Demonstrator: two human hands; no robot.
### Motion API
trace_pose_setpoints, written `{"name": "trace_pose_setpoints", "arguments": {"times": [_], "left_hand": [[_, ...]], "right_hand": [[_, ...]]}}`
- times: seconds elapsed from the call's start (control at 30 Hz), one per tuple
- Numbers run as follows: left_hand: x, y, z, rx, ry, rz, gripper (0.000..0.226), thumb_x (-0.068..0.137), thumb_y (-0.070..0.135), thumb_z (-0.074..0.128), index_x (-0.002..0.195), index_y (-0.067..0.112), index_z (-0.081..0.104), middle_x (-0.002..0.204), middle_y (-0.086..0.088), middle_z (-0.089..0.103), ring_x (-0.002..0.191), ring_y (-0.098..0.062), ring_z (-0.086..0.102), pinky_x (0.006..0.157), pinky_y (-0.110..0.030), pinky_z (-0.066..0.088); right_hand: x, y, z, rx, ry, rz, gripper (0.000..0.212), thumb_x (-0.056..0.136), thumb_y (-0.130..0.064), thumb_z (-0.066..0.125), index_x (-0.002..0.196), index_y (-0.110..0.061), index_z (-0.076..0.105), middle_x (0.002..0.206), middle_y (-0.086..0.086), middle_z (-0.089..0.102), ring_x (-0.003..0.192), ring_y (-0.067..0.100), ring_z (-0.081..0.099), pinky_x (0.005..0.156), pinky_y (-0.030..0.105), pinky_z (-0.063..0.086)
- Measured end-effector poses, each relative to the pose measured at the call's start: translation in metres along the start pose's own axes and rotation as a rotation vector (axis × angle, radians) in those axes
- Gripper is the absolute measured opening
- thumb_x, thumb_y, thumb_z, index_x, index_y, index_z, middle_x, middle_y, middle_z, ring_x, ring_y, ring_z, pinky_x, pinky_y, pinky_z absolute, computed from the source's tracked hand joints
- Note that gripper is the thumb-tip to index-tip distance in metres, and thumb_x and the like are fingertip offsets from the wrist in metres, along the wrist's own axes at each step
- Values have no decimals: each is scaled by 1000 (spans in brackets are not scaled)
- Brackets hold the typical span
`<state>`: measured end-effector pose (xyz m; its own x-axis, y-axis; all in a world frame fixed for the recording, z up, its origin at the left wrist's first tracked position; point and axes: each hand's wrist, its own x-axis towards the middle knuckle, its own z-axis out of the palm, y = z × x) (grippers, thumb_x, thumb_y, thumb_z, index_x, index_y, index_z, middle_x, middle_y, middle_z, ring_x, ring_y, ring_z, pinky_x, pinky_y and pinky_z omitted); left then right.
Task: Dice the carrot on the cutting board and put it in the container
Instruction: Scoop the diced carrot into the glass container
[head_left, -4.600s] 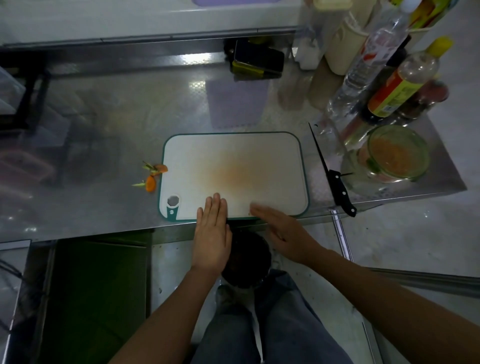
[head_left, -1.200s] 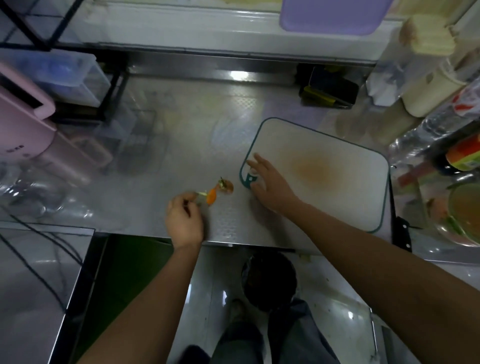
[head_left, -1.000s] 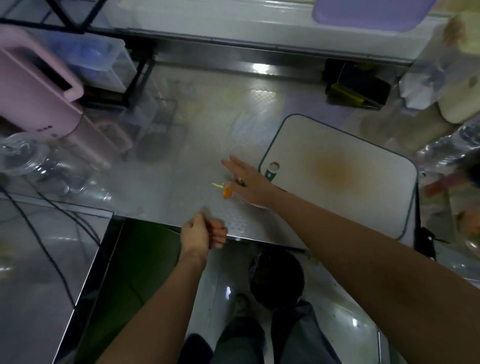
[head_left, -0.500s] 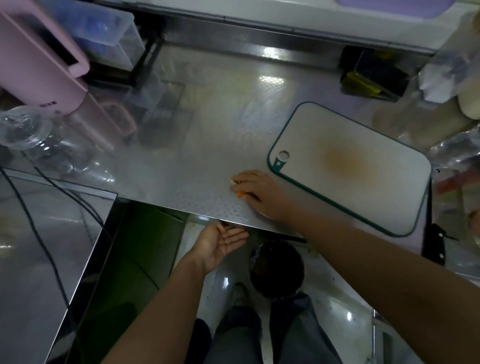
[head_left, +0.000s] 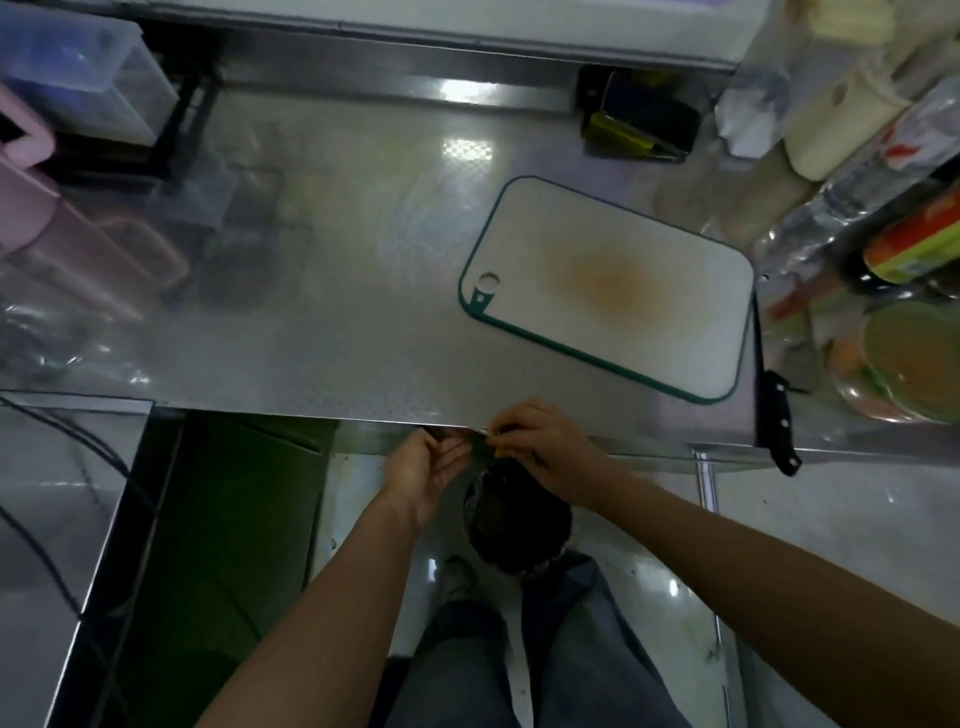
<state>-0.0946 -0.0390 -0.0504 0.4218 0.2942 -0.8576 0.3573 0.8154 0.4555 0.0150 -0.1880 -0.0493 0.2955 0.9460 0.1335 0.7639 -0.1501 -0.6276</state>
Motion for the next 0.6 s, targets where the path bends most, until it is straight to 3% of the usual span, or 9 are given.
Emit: {"name": "trace_pose_setpoints", "arguments": {"times": [0.1, 0.2, 0.3, 0.4, 0.6], "left_hand": [[-6, -9, 12, 26, 4, 22, 31, 91, -3, 25, 83, 4, 54, 108, -19, 60, 104, -32, 56, 97, -40, 44], [-6, -15, 20, 59, 28, 41, 28, 93, 0, 29, 82, 4, 55, 93, -15, 62, 91, -28, 61, 98, -41, 46], [-4, -17, 25, 95, 64, 46, 25, 94, 3, 33, 81, 3, 55, 85, -13, 62, 78, -22, 61, 82, -34, 53], [-3, -17, 29, 135, 85, 56, 22, 94, 7, 37, 83, 4, 55, 83, -12, 60, 72, -21, 59, 68, -27, 53], [-3, -15, 36, 202, 124, 52, 16, 96, 14, 42, 100, 4, 54, 88, -13, 60, 68, -21, 60, 42, -19, 52]], "right_hand": [[-33, -3, 3, -45, -20, 51, 27, 91, -19, 51, 98, -5, 73, 101, 10, 65, 95, 19, 51, 86, 25, 40], [-52, 3, 9, -92, -93, 112, 16, 83, -12, 63, 94, -6, 74, 98, 12, 66, 91, 26, 58, 78, 36, 52], [-58, 11, 13, -111, -118, 232, 23, 82, -4, 63, 102, -7, 72, 113, 15, 64, 101, 35, 59, 81, 47, 53], [-57, 8, 11, -158, -119, 280, 29, 83, -6, 60, 110, -12, 69, 124, 13, 60, 110, 33, 56, 85, 48, 50], [-50, 0, -20, -142, 50, 310, 27, 84, -9, 56, 108, -10, 68, 97, 8, 67, 81, 26, 63, 66, 30, 47]]}}
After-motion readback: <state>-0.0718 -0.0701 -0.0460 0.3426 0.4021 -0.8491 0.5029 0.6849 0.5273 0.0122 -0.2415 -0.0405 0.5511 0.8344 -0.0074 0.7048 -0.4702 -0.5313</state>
